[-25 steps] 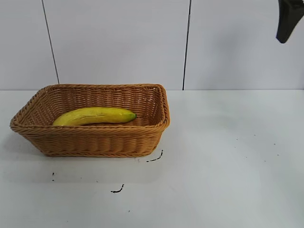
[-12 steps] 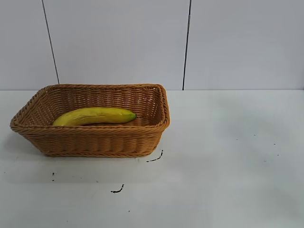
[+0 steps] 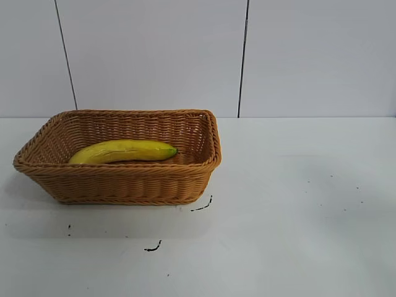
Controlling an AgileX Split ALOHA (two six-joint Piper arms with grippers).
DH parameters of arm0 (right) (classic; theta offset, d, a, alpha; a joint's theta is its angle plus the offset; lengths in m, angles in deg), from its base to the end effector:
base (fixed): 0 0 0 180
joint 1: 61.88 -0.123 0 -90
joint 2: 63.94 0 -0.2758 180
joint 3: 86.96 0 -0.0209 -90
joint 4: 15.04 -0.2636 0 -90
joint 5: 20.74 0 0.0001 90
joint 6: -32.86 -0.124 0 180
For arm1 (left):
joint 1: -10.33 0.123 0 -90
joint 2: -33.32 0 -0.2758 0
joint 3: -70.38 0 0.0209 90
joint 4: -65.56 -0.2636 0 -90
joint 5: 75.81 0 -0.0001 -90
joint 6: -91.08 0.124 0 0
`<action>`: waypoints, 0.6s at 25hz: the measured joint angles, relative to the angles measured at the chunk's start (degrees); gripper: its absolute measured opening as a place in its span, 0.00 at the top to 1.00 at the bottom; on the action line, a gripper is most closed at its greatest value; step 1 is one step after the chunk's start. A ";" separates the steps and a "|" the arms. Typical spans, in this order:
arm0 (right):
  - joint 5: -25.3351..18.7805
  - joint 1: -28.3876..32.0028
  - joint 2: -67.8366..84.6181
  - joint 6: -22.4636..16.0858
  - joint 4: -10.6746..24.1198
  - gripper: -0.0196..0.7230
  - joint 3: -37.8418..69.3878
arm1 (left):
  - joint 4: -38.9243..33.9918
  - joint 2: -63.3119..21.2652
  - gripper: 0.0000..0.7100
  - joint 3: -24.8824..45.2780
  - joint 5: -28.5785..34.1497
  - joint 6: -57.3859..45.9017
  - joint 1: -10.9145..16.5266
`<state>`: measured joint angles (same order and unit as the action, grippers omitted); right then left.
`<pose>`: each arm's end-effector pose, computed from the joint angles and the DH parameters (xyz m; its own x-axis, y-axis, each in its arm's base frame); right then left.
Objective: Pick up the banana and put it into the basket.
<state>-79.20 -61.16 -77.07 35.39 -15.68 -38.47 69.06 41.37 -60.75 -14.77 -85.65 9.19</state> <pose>0.0607 0.0004 0.2671 -0.5009 -0.0320 -0.8649 -0.0149 0.9995 -0.0284 0.0456 -0.0075 0.2650 -0.4660 0.0367 -0.8840 0.0799 0.9968 -0.0007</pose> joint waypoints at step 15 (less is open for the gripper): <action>-0.05 0.00 5.36 -0.25 0.12 0.05 0.06 | 0.00 0.00 0.02 0.00 0.00 0.00 0.00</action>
<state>-79.25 -61.16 -71.71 35.13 -15.56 -38.40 69.06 41.37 -60.75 -14.77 -85.65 9.19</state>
